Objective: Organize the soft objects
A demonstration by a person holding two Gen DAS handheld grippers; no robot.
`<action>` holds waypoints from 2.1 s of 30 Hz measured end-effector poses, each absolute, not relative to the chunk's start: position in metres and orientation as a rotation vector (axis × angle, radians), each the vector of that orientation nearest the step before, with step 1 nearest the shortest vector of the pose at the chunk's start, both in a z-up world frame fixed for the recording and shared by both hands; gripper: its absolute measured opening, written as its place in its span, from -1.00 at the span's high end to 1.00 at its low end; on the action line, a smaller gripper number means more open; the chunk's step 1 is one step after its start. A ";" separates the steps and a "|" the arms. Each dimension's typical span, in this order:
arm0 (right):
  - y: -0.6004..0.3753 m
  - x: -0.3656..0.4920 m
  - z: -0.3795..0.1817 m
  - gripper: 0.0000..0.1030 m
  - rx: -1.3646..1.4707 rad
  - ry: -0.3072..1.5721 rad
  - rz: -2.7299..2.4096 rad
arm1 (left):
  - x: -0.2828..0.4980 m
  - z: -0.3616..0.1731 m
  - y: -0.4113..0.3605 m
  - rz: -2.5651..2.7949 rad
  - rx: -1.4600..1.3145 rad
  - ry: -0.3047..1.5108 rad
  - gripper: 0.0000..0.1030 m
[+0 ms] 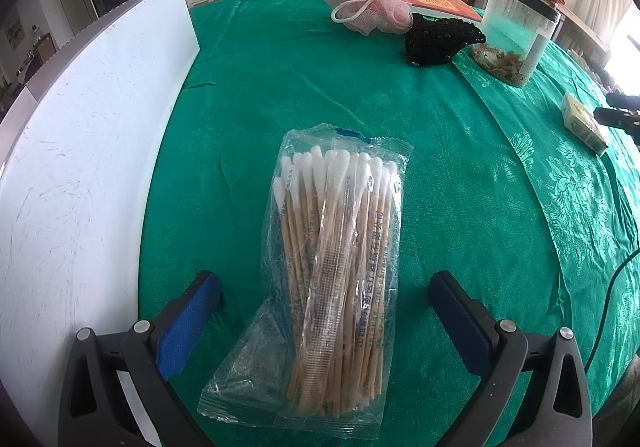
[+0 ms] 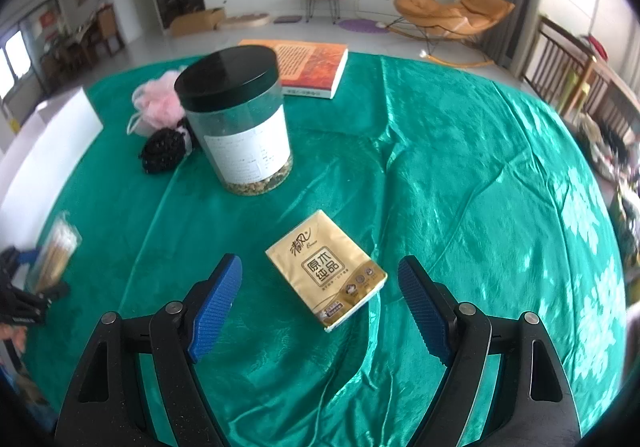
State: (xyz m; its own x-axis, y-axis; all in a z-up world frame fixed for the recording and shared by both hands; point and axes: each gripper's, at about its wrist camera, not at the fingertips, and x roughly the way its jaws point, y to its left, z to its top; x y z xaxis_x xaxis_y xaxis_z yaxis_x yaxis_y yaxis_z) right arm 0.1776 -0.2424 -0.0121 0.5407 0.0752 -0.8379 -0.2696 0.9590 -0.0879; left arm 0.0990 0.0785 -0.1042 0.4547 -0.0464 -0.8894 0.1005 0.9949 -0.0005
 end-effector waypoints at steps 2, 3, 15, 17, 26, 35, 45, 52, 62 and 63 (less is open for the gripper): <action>-0.217 0.191 -0.032 -0.60 -0.439 1.052 0.209 | 0.100 -0.105 0.078 -0.088 0.056 1.107 -1.00; -0.211 0.197 -0.042 -0.60 -0.495 1.089 0.217 | 0.099 -0.104 0.078 -0.087 0.058 1.111 -1.00; -0.274 0.215 -0.012 0.04 -0.119 1.063 0.089 | 0.096 -0.091 0.067 -0.117 0.085 1.076 0.35; -0.283 0.212 0.004 0.12 -0.062 1.018 0.058 | 0.093 -0.085 0.070 -0.127 0.043 1.067 0.41; -0.295 0.211 0.028 -0.02 0.064 1.034 0.050 | 0.080 -0.057 0.082 -0.176 -0.071 1.009 0.42; -0.304 0.231 -0.026 -0.27 0.168 1.140 0.035 | 0.076 -0.062 0.077 -0.196 -0.072 1.026 0.42; -0.281 0.261 -0.061 -0.07 0.190 1.179 -0.076 | 0.067 -0.044 0.086 -0.212 -0.134 1.007 0.42; -0.281 0.208 0.026 -0.06 0.138 0.943 -0.086 | 0.045 0.029 0.140 -0.222 -0.241 0.856 0.42; -0.016 0.109 0.134 -0.09 0.076 0.865 0.674 | -0.014 0.052 0.289 0.181 -0.157 0.819 0.20; 0.016 0.098 0.133 -0.13 0.084 0.878 0.760 | -0.018 0.048 0.301 0.228 -0.163 0.832 -0.05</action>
